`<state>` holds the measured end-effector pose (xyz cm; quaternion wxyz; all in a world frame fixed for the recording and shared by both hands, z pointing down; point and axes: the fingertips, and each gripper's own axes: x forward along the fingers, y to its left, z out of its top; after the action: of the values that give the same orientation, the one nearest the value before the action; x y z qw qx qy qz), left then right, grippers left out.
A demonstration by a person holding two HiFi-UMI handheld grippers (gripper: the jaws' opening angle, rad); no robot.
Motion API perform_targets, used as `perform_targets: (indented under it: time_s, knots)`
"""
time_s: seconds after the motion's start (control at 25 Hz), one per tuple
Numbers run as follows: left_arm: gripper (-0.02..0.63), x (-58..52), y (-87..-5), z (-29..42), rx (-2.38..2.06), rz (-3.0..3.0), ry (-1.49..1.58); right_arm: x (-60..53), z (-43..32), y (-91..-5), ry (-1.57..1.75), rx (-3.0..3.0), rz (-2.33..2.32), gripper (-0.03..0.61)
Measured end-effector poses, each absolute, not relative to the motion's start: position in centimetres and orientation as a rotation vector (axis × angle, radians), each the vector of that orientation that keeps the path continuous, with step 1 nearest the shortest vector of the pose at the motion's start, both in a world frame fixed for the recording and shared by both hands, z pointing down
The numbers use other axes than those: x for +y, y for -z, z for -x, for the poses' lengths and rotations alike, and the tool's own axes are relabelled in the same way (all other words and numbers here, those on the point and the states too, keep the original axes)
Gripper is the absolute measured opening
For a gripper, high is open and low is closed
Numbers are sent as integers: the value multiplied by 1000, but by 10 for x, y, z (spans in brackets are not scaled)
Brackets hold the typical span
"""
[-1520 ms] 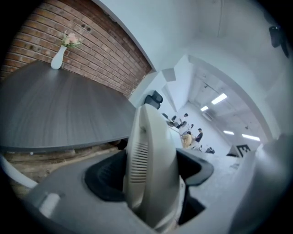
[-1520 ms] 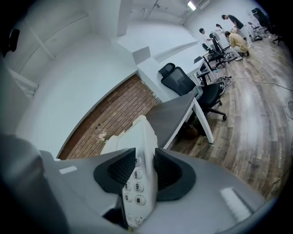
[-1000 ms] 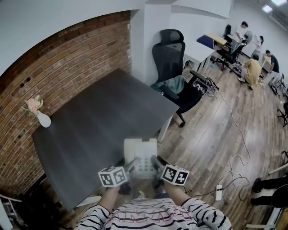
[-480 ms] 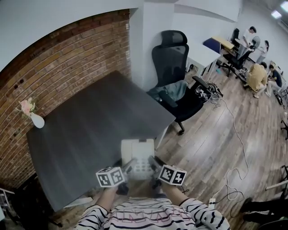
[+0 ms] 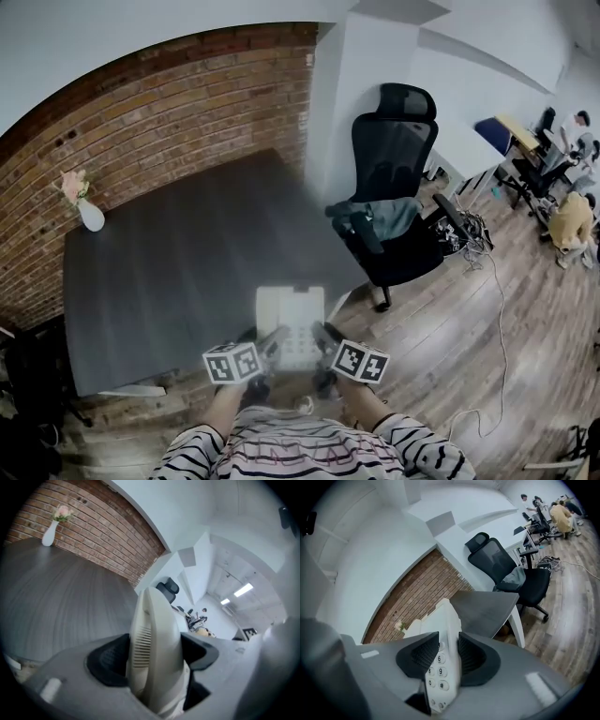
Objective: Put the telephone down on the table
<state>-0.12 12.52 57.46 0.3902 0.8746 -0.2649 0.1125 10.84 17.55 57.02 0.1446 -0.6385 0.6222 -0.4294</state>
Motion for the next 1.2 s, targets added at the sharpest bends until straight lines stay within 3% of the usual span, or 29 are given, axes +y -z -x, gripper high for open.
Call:
perform_targets:
  time_s: [1.2]
  knots:
    - [330, -122, -562, 13, -853, -2162, -223, -89, -104, -559, 1291, 1968, 1710, 126]
